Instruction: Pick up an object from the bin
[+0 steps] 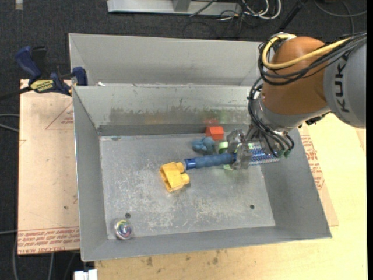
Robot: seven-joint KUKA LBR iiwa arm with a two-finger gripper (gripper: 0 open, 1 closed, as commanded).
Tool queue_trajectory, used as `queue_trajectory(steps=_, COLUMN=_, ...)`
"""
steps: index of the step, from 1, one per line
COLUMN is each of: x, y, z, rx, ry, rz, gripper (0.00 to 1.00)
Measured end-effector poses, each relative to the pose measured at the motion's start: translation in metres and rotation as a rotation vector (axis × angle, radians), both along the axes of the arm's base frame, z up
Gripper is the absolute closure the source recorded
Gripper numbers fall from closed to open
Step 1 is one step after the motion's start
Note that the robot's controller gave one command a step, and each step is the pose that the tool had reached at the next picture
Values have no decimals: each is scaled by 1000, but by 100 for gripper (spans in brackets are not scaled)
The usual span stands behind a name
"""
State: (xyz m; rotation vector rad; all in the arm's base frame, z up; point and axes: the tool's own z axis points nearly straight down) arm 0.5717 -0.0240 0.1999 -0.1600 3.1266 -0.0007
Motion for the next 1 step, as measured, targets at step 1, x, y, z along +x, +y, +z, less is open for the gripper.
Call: queue_trajectory(steps=1, x=20, y=-1, z=90, rx=-1, ry=-1, rz=33, gripper=100)
